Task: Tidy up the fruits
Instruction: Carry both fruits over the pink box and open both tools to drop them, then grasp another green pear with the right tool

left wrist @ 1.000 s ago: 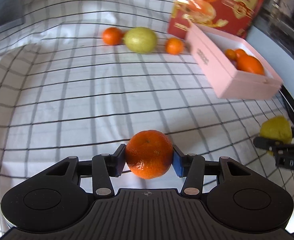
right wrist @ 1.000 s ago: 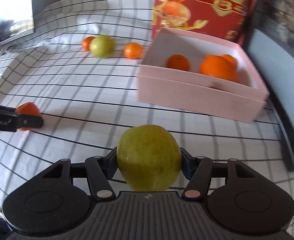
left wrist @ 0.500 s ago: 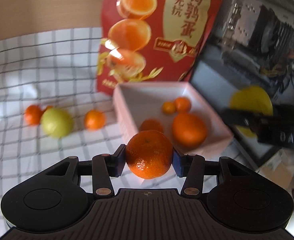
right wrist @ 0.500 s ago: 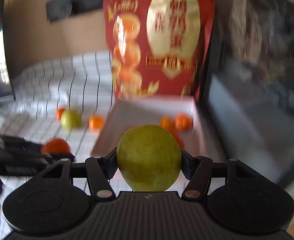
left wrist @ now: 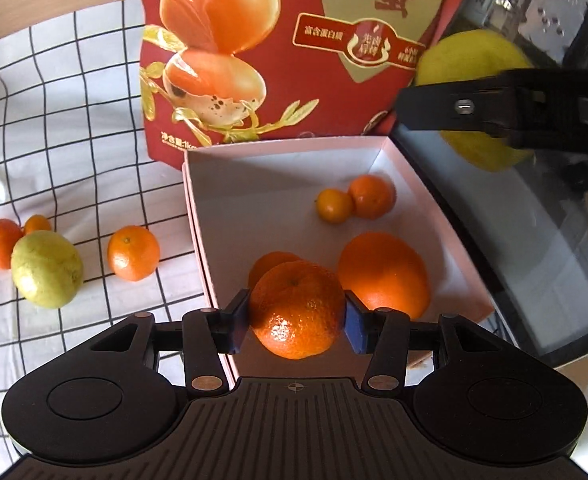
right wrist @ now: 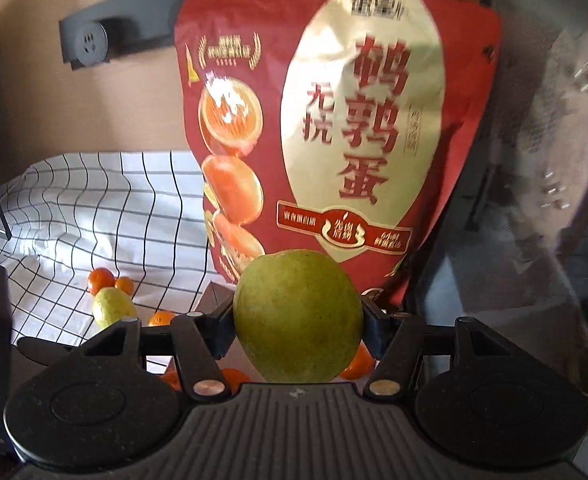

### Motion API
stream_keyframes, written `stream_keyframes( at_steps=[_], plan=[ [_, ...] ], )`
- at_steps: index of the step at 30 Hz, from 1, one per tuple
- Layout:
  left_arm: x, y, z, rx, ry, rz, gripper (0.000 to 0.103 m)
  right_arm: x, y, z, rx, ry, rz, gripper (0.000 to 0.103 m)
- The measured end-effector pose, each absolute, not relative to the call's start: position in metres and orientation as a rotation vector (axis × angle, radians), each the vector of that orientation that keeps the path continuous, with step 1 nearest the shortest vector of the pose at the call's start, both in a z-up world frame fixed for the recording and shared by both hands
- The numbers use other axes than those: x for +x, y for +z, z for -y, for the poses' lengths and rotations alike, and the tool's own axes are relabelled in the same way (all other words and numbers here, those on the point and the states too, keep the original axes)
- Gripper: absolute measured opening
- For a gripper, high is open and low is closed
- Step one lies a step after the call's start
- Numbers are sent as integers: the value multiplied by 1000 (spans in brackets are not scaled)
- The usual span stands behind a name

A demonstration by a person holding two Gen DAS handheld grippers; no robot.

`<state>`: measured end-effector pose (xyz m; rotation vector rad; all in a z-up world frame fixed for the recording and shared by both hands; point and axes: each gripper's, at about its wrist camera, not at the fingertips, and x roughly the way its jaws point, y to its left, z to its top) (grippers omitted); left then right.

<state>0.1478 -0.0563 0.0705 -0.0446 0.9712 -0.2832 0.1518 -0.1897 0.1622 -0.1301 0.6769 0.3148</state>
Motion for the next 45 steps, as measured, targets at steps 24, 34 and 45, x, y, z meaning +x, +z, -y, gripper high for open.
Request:
stream_keyframes(
  at_steps=[24,34,45],
  plan=[
    [111,86,56,-37,-341,-848,52,247,68,141,-141,338,-1054,61],
    [27,79,-51,-309,-166,-785,52,241,73,136,-108,327,-1032,65],
    [-10,64,-155,-429,134,-809,52,199,115,70,-189,499,-858,67]
  ],
)
